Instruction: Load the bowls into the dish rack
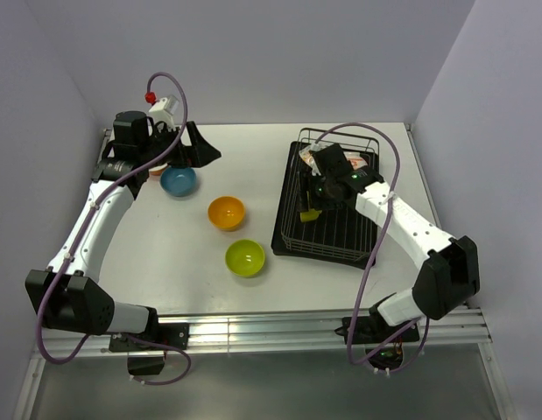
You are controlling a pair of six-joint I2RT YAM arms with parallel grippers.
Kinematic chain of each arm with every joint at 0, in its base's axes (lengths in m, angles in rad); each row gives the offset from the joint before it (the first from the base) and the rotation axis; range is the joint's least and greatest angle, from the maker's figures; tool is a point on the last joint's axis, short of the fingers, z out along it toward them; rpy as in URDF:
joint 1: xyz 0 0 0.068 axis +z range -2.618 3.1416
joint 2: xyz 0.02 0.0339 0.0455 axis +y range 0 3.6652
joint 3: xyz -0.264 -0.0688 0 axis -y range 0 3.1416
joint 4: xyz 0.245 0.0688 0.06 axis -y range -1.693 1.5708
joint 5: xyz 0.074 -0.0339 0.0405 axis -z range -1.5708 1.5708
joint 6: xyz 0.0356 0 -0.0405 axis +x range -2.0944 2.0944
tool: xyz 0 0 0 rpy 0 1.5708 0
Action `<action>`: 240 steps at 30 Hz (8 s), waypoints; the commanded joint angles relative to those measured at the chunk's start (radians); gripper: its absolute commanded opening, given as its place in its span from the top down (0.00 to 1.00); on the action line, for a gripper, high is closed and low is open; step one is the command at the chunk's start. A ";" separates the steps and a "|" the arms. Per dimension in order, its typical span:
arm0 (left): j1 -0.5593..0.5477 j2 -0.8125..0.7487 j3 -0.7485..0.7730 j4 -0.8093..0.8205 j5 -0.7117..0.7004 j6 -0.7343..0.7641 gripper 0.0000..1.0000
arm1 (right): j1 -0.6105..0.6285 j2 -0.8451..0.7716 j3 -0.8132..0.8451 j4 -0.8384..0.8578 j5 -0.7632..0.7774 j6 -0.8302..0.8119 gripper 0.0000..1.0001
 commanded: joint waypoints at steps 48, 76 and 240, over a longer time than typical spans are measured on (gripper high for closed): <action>0.055 -0.040 -0.075 0.041 0.057 0.027 0.01 | 0.072 0.094 0.139 -0.061 0.064 -0.011 1.00; 0.071 -0.047 -0.092 0.046 0.071 0.026 0.01 | 0.073 0.128 0.148 -0.059 -0.008 -0.012 0.06; -0.100 -0.046 -0.158 0.218 0.091 -0.158 0.00 | -0.164 -0.262 0.095 0.151 -0.405 0.084 1.00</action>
